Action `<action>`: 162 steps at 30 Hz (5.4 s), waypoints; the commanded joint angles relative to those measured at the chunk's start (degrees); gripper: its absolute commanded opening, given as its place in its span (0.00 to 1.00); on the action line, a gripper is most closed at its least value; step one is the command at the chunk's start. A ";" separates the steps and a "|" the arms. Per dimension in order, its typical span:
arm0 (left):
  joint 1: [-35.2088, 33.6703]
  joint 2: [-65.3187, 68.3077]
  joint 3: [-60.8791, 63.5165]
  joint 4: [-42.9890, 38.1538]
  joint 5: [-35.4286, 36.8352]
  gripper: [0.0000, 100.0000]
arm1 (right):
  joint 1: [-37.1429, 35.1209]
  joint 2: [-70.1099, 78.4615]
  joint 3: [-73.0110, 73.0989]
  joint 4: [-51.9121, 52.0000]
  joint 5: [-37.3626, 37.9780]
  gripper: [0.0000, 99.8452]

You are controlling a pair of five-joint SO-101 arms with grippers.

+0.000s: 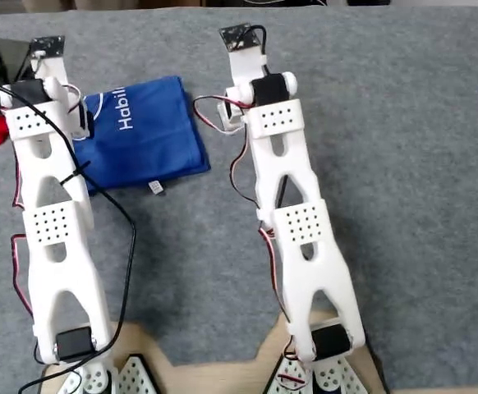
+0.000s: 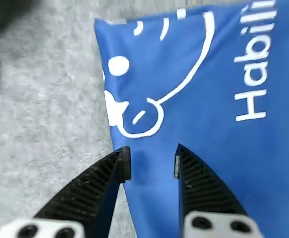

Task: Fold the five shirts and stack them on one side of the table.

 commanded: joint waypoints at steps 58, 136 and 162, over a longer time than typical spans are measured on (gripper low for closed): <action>-15.12 -68.62 74.64 0.79 4.31 0.15 | -18.51 1.89 19.56 -22.86 -76.57 0.27; -11.96 -68.62 73.93 0.79 3.87 0.15 | 71.96 1.63 -2.42 1.85 -40.26 0.01; -4.31 -68.62 74.46 0.79 4.22 0.15 | 108.26 6.90 -2.33 1.76 -21.36 0.01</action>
